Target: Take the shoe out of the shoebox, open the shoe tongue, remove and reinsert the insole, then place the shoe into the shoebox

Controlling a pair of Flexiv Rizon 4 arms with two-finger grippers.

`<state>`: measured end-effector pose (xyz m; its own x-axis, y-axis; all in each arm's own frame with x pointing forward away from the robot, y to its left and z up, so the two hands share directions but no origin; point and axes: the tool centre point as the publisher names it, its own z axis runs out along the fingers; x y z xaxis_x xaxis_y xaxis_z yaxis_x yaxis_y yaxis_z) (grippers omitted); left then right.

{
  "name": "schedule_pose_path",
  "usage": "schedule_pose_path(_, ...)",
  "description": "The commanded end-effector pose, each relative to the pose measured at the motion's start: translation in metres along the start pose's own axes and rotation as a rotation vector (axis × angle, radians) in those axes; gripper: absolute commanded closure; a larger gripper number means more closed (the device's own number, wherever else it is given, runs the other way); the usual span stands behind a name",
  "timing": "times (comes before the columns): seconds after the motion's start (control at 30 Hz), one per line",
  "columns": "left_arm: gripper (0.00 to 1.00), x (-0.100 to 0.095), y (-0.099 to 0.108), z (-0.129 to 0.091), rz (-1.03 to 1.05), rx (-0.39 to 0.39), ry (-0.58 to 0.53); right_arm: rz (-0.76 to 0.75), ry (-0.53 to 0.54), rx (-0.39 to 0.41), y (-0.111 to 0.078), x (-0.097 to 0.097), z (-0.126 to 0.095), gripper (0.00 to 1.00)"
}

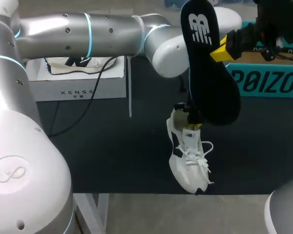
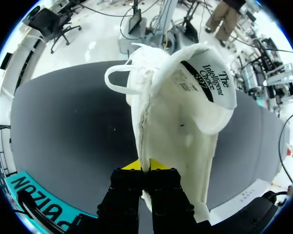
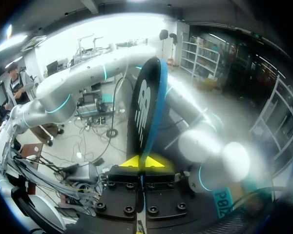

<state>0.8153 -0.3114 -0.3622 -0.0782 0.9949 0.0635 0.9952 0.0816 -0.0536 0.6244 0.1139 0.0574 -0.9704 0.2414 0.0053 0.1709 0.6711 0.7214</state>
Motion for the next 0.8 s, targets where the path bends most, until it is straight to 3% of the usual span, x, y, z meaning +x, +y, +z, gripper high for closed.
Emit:
schedule_pose_path(0.03, 1.00, 0.002, -0.002, 0.006, 0.017, -0.001, -0.014, 0.000, 0.002, 0.003, 0.001, -0.002, 0.001, 1.00)
schedule_pose_path(0.43, 1.00, 0.003, 0.013, 0.003, 0.034, -0.042, -0.050, 0.000, 0.002, 0.003, 0.001, -0.002, 0.001, 1.00)
schedule_pose_path(0.47, 0.89, 0.002, 0.015, 0.003, 0.019, -0.050, -0.052, 0.000, 0.002, 0.003, 0.001, -0.002, 0.001, 1.00)
schedule_pose_path(0.5, 0.30, 0.001, 0.016, 0.003, 0.012, -0.056, -0.054, 0.000, 0.002, 0.003, 0.001, -0.002, 0.001, 1.00)
schedule_pose_path(0.53, 0.00, 0.001, 0.017, 0.002, 0.011, -0.058, -0.066, 0.000, 0.002, 0.003, 0.001, -0.002, 0.001, 1.00)
schedule_pose_path(0.67, 0.00, 0.002, 0.026, -0.007, -0.024, -0.049, -0.148, 0.000, 0.002, 0.003, 0.001, -0.002, 0.001, 1.00)
schedule_pose_path(0.8, 0.00, 0.009, 0.040, -0.030, -0.102, -0.037, -0.279, 0.000, 0.002, 0.003, 0.001, -0.002, 0.001, 1.00)
